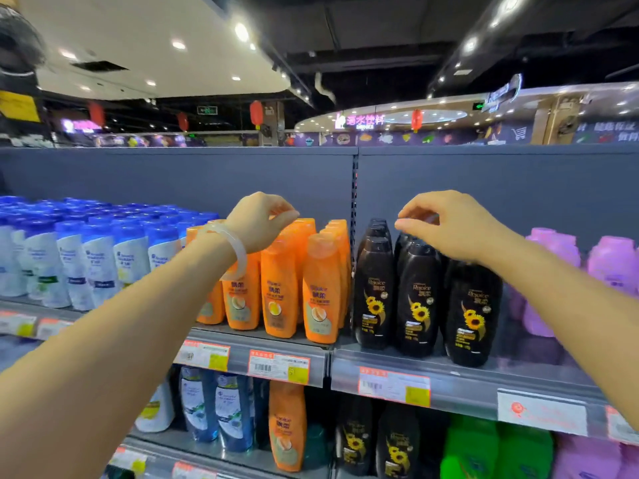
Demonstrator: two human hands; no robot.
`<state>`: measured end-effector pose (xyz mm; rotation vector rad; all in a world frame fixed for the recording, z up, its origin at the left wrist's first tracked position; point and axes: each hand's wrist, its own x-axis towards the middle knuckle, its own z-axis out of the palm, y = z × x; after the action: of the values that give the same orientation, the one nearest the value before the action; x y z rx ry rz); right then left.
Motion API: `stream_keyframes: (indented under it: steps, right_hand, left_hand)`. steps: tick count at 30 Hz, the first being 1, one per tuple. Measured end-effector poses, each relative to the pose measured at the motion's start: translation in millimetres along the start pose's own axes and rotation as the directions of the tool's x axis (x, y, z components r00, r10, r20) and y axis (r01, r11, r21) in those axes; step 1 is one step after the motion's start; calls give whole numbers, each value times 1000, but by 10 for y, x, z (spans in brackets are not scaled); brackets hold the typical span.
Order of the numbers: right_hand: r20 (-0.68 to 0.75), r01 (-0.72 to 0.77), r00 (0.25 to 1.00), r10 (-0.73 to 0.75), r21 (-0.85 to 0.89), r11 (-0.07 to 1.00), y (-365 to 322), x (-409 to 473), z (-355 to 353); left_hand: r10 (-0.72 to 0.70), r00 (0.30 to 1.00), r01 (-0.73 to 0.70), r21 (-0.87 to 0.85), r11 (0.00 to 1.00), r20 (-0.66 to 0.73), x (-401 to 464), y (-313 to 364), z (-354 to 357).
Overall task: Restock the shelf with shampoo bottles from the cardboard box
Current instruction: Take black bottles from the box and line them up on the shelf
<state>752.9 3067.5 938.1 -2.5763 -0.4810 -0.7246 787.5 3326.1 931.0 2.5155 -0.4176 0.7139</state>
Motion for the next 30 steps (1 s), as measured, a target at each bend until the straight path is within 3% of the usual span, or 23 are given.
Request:
stream_keyframes:
  steps: [5,17,22,25,28,30]
  right_hand:
    - [144,136,982,-122,-87,987,-358,166,512]
    - [136,32,991,-12,-144,989,-669,485,800]
    - [144,36,990,-11,-171,985,-674,489,772]
    - [188,58,982,-23,-181,982,-680,453,656]
    - [118,40,993,-21,-166,985,-569,365,348]
    - [56,-40,997,48,-129,991,-368,262,84]
  left_hand:
    - [-44,999,43,100,994,12,-117,-367,-104]
    - [47,981,-85,200,976,186,-37,-319,2]
    - [54,986,-77,147,986,155,4,-363,25]
    - [51,994,-70,199,978,96,38,-335,41]
    - [118,993,-112,183,977,-23,76,-190,86]
    - [192,981,-189,117,975,-18,99,-32,146]
